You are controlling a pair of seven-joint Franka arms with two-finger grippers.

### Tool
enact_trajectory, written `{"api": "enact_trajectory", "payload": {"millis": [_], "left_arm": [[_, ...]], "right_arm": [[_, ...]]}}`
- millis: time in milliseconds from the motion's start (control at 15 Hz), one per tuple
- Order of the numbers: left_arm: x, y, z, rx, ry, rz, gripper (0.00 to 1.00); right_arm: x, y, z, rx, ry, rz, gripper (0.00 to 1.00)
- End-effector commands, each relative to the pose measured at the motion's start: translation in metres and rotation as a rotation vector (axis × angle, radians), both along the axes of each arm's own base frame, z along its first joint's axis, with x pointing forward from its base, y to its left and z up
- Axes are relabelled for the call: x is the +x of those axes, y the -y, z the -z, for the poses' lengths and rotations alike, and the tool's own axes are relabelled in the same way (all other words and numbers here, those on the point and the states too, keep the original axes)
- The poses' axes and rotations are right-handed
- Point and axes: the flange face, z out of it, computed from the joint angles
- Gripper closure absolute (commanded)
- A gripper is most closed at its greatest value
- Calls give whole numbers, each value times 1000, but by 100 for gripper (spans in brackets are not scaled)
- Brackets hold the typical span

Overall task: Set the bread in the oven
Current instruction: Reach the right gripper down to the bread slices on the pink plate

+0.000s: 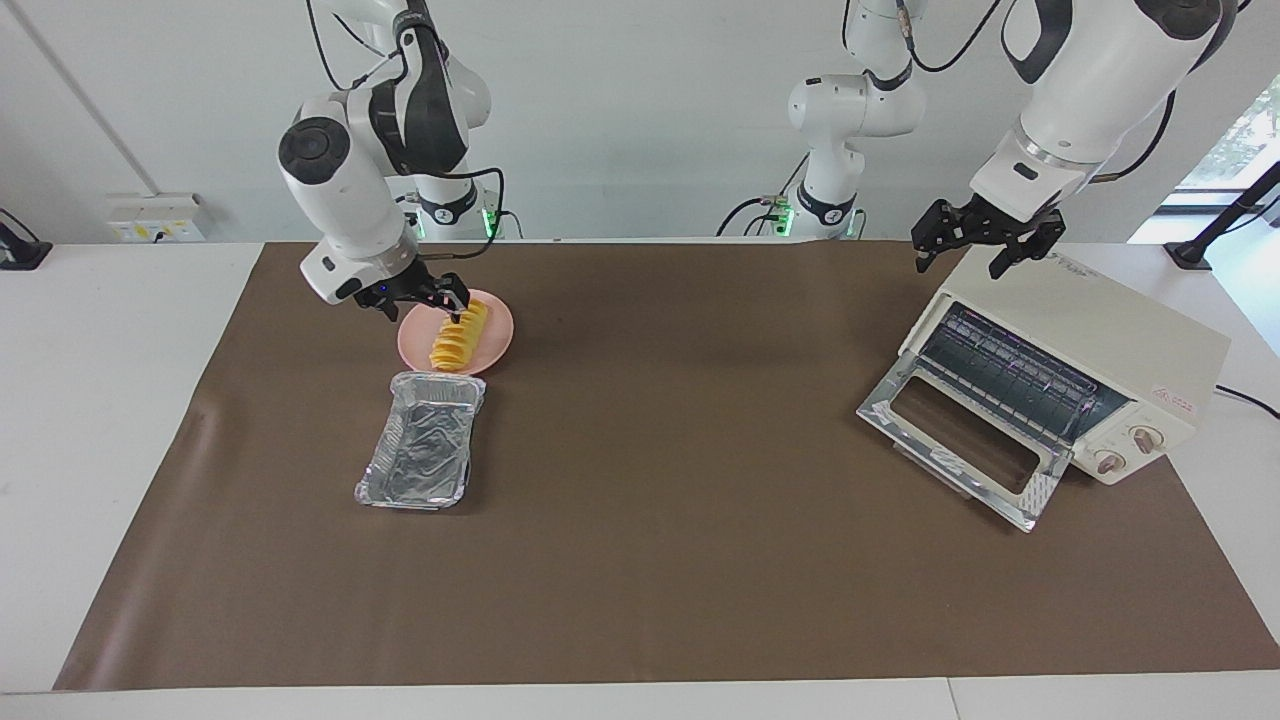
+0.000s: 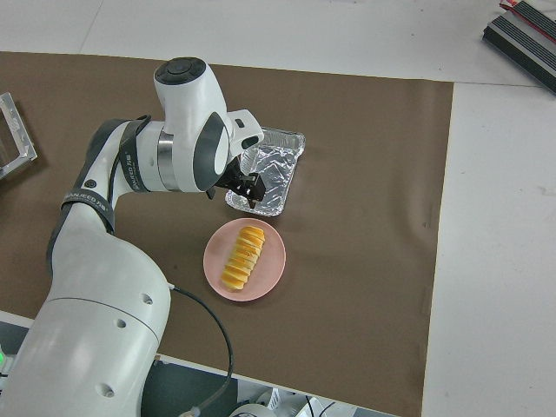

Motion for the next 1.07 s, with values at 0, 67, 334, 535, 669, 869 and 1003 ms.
{"api": "enact_trajectory", "payload": {"millis": [0,67,334,535,669,869,1003], "left_arm": [[-5,-4,-3,13,6,4,0],[-5,-4,-3,13,6,4,0],[-5,-4,-3,13,4,4,0],[-5,-4,-3,13,6,4,0],[-5,-4,-3,13,6,4,0],[-5,-4,-3,13,6,4,0],[-5,-4,-3,13,4,4,0]], "right_arm": [[-37,6,29,5,26,25,0],[-43,6,41,1,15,32,0],[-64,10,73,-7,13,67,0],[-73,8,95,-10,42,81,0],[-74,3,103,-11,46,83,0],[-79,3,117,-12,58,89,10],[-80,-1,123,-13,48,78,20]]}}
